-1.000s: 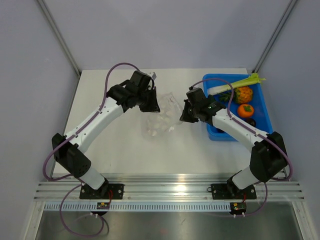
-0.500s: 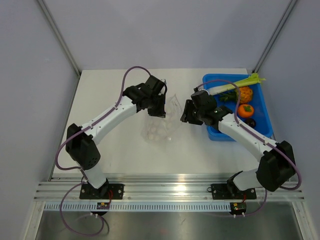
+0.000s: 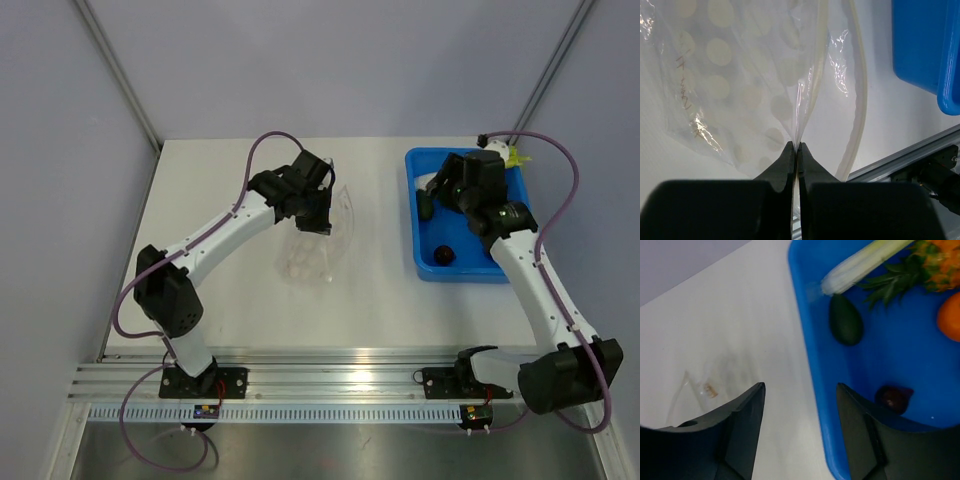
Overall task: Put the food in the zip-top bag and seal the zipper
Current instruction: Pick up the fake fruit from the bin.
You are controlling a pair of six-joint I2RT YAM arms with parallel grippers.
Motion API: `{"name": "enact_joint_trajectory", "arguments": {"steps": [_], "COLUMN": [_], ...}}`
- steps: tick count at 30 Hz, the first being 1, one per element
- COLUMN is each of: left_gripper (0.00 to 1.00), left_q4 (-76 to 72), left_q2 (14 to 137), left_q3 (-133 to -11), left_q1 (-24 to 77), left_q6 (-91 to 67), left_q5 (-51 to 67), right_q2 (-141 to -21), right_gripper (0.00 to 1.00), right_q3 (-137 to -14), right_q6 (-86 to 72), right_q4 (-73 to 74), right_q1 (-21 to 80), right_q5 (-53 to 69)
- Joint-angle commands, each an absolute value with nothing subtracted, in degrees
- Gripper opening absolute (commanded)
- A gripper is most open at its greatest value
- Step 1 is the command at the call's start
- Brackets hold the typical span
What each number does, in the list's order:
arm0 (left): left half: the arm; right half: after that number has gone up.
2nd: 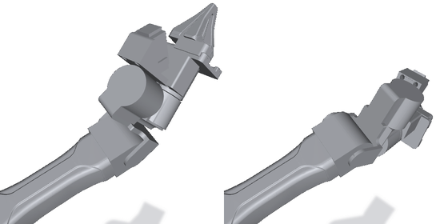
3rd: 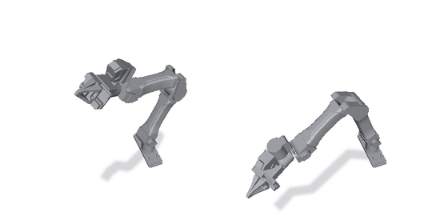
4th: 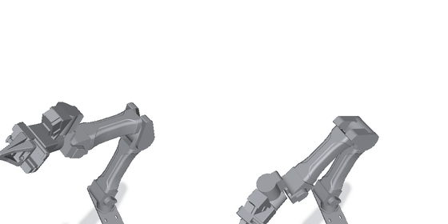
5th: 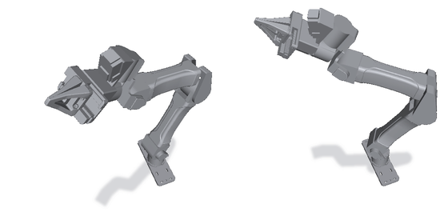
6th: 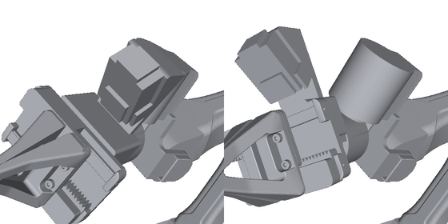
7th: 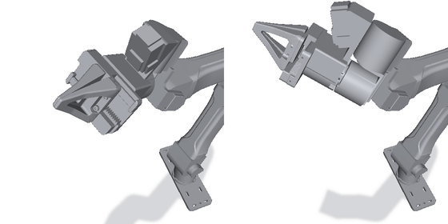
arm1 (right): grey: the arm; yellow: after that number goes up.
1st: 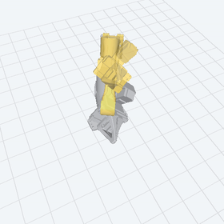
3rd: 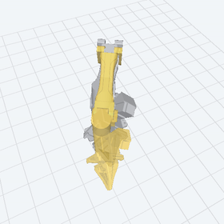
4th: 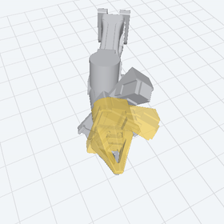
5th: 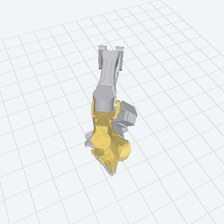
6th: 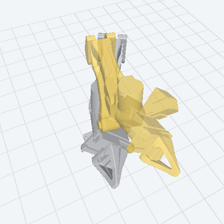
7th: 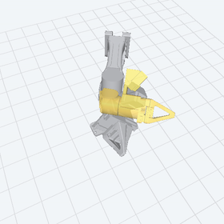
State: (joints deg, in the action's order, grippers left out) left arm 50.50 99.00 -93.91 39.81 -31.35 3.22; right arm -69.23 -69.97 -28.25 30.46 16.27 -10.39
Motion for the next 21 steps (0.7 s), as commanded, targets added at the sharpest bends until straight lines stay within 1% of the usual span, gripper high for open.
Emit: {"name": "enact_joint_trajectory", "arguments": {"steps": [1, 7, 10, 15, 21], "left_gripper": [0.0, 0.0, 0.0, 0.0, 0.0], "left_q4": [49.0, 49.1, 49.4, 49.7, 49.9], "left_q2": [99.8, 100.3, 100.6, 101.2, 101.6], "left_q3": [-96.5, -96.9, -97.4, -98.5, -99.1], "left_q1": [40.2, 40.2, 40.2, 40.2, 40.2], "left_q6": [-30.2, -29.8, -29.4, -29.2, -29.1], "left_q5": [3.9, 4.2, 4.4, 4.7, 4.6], "right_q2": [-74.2, -86.5, -92.4, -101.1, -107.4], "right_gripper": [0.67, 0.81, 0.83, 0.85, 0.86], "right_q3": [-71.4, -73.4, -75.9, -81.3, -83.8], "right_q6": [-26.0, -26.3, -25.2, -22.1, -22.1], "right_q4": [29.7, 25.1, 24.7, 25.9, 23.2], "right_q1": [7.3, 0.8, -1.8, -2.1, -3.4], "right_q5": [-4.8, 3.2, 5.0, 6.4, 13.2]}}
